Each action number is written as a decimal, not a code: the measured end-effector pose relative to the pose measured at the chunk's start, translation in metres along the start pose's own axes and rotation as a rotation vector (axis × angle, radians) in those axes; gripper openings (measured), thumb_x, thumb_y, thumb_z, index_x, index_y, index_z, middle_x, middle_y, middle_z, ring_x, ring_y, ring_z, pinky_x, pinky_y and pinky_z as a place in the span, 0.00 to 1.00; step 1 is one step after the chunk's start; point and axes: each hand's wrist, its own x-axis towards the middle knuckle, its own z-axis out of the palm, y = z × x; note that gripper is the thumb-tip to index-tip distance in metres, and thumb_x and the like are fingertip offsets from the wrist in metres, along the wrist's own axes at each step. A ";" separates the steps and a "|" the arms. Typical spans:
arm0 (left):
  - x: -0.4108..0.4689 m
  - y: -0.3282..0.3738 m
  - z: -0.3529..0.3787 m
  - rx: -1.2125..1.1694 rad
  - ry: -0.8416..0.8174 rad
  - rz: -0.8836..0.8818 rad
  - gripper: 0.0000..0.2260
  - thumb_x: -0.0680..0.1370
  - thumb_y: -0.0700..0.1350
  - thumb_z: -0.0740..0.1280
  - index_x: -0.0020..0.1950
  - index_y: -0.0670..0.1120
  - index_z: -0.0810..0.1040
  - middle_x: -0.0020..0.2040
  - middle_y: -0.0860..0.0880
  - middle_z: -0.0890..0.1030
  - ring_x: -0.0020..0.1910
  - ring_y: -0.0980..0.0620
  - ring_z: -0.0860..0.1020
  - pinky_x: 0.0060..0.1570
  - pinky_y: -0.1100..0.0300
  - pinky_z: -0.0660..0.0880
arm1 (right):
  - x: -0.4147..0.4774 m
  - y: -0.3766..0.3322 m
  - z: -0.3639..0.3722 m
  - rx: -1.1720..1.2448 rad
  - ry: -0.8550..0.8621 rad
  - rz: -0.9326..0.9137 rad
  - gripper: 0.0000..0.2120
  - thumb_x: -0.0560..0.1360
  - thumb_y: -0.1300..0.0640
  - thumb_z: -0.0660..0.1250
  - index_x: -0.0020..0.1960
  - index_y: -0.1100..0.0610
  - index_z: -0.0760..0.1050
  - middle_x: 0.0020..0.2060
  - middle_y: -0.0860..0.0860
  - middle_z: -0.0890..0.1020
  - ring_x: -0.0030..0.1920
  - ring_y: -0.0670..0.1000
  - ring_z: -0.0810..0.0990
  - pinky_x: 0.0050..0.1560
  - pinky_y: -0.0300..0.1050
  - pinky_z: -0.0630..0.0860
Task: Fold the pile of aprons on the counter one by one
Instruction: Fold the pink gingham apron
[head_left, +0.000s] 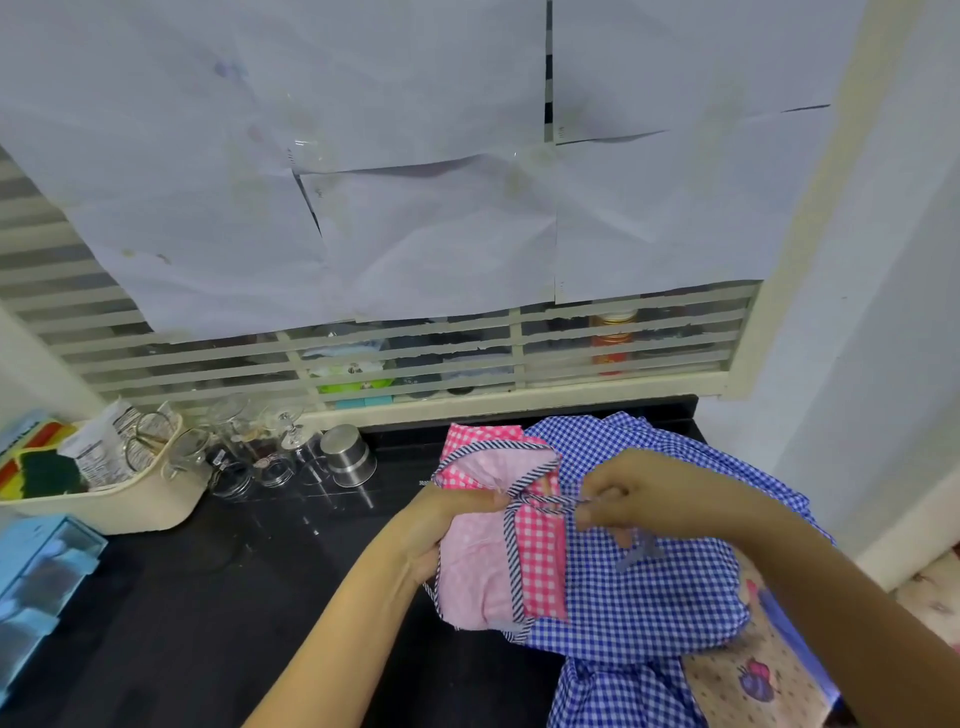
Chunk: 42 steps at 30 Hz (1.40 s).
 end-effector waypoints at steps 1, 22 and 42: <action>0.001 -0.001 -0.004 -0.023 0.015 -0.012 0.24 0.60 0.34 0.77 0.56 0.37 0.80 0.56 0.35 0.81 0.51 0.39 0.81 0.56 0.45 0.76 | -0.004 0.007 -0.009 0.040 0.036 -0.013 0.13 0.77 0.46 0.65 0.38 0.51 0.80 0.25 0.46 0.74 0.29 0.46 0.71 0.33 0.40 0.69; 0.018 0.002 0.006 -0.078 0.155 -0.066 0.26 0.63 0.35 0.78 0.60 0.36 0.78 0.56 0.36 0.81 0.57 0.37 0.79 0.60 0.43 0.74 | 0.002 0.023 0.001 1.261 -0.064 -0.321 0.28 0.73 0.71 0.60 0.66 0.47 0.75 0.64 0.52 0.77 0.28 0.41 0.76 0.32 0.32 0.76; 0.005 0.009 0.031 0.089 -0.074 -0.005 0.18 0.67 0.39 0.76 0.56 0.40 0.80 0.54 0.38 0.82 0.51 0.40 0.82 0.55 0.48 0.78 | 0.013 0.068 0.003 1.252 -0.224 -0.036 0.50 0.57 0.45 0.81 0.72 0.58 0.63 0.66 0.64 0.73 0.63 0.70 0.73 0.61 0.66 0.72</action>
